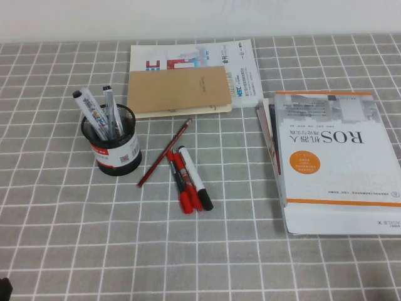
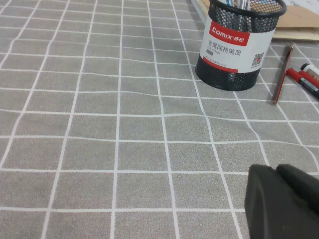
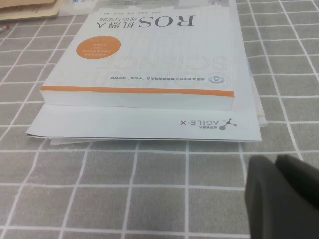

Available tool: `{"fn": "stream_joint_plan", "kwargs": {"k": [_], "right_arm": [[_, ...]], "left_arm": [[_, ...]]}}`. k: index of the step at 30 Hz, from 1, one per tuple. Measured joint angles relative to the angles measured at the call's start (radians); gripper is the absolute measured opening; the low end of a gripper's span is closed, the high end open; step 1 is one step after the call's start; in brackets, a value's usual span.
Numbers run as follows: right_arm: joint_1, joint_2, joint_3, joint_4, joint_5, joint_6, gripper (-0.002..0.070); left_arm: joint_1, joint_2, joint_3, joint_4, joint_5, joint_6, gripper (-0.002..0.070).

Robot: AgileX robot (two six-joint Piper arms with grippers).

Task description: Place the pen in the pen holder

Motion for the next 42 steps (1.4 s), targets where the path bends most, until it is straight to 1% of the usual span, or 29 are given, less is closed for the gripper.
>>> {"fn": "stream_joint_plan", "kwargs": {"k": [12,23,25,26,29,31,33,34,36,42], "right_arm": [[0.000,0.000,0.000,0.002,0.000,0.000,-0.0013],[0.000,0.000,0.000,0.052,-0.009,0.000,-0.0013],[0.000,0.000,0.000,0.137,-0.028,0.000,-0.0013],[0.000,0.000,0.000,0.208,-0.041,0.000,-0.0013],[0.000,0.000,0.000,0.503,-0.104,0.000,-0.0013],[0.000,0.000,0.000,0.746,-0.143,0.000,-0.0012],[0.000,0.000,0.000,0.867,-0.162,0.000,-0.0012],[0.000,0.000,0.000,0.909,-0.164,0.000,-0.0013],[0.000,0.000,0.000,0.930,-0.159,0.000,-0.0013],[0.000,0.000,0.000,0.856,-0.134,0.000,-0.0013]], "left_arm": [[0.000,0.000,0.000,0.000,0.000,0.000,-0.0005],[0.000,0.000,0.000,0.000,0.000,0.000,-0.0005],[0.000,0.000,0.000,0.000,0.000,0.000,-0.0005],[0.000,0.000,0.000,0.000,0.000,0.000,-0.0005],[0.000,0.000,0.000,0.000,0.000,0.000,-0.0005],[0.000,0.000,0.000,0.000,0.000,0.000,-0.0005],[0.000,0.000,0.000,0.000,0.000,0.000,-0.0005],[0.000,0.000,0.000,0.000,0.000,0.000,-0.0005],[0.000,0.000,0.000,0.000,0.000,0.000,-0.0005],[0.000,0.000,0.000,0.000,0.000,0.000,-0.0005]]}}
